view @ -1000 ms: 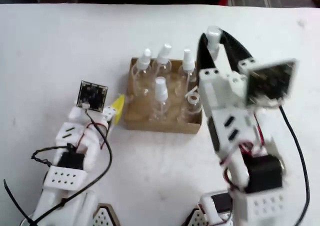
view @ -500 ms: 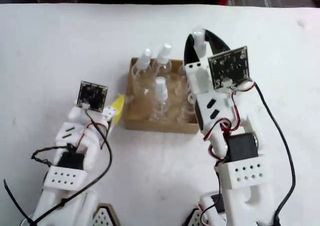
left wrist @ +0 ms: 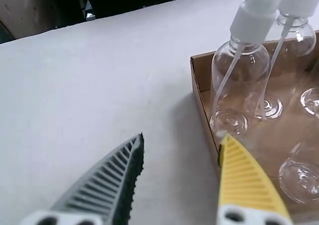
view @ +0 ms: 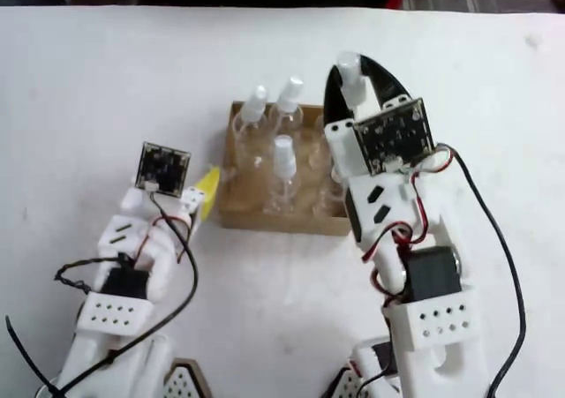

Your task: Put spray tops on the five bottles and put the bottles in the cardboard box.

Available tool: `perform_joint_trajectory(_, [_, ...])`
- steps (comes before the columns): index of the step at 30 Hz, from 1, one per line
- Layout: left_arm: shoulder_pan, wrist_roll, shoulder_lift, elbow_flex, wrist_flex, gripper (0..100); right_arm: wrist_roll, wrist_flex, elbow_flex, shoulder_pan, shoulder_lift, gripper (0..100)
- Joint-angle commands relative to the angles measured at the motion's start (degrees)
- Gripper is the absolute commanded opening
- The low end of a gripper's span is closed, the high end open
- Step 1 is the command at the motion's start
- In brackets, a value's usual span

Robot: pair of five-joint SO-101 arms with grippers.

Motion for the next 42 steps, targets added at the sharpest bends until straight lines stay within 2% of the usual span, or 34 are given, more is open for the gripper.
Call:
perform_joint_trajectory(1, [0.4,-0.62,-1.45,-0.44,-1.32,23,0.7,1.19,-1.93,-0.22,-0.04,1.5])
perform_joint_trajectory(19, [0.31,-0.62,-1.45,-0.44,-1.23,23,0.35,0.04,4.66,-0.31,3.74,1.5])
perform_joint_trajectory(26, [0.22,-0.62,-1.45,-0.44,-1.23,23,-6.42,-10.95,14.07,-0.13,3.74,1.5])
perform_joint_trajectory(42, [0.22,-0.62,-1.45,-0.44,-1.23,23,-6.42,-26.68,30.86,0.13,3.74,1.5])
